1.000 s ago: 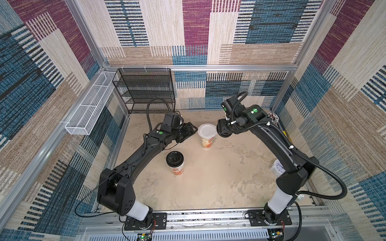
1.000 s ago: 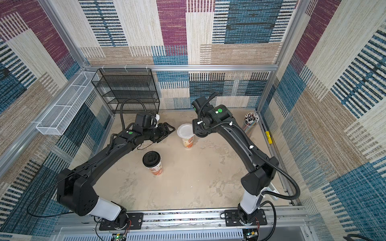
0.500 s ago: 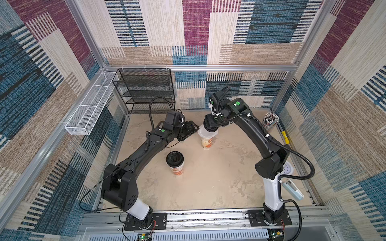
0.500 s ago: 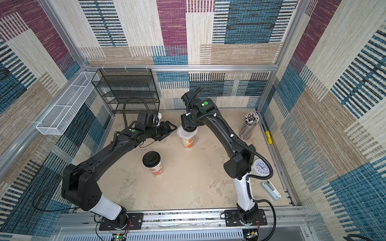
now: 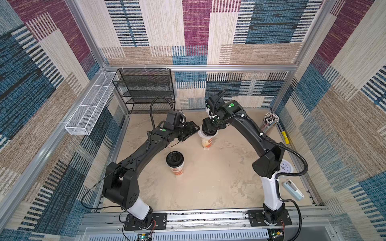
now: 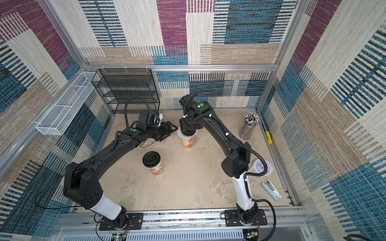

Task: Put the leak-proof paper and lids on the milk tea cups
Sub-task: Secure the cup lid on the cup.

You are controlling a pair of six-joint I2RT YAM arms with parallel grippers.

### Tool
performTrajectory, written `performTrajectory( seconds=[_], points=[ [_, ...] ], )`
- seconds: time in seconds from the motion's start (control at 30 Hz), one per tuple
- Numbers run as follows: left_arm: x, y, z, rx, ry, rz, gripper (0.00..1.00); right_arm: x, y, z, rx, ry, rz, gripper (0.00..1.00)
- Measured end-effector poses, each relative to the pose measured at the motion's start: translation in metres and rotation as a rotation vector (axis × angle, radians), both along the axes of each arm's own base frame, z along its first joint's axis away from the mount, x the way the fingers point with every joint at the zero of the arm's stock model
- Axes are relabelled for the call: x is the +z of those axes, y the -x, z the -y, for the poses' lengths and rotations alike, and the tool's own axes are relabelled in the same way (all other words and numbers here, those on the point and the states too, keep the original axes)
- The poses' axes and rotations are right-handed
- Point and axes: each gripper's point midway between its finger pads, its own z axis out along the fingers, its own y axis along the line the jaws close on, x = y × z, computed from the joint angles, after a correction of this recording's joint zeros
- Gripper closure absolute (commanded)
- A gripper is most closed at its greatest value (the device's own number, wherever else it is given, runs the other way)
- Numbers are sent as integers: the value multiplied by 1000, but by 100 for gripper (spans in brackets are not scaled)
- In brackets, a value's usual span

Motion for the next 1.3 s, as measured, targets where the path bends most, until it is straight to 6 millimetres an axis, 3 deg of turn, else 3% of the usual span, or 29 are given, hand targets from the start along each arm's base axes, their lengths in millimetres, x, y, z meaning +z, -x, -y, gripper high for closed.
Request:
performTrajectory(
  seconds=[0.47,1.3],
  points=[
    [0,-1,-1,2,0,0,29,-15,-7,-5,0,13,-19,25],
    [-18,-4,-4,13,-10,-30,32,-33,-11,-13,18,45,-19,21]
  ],
)
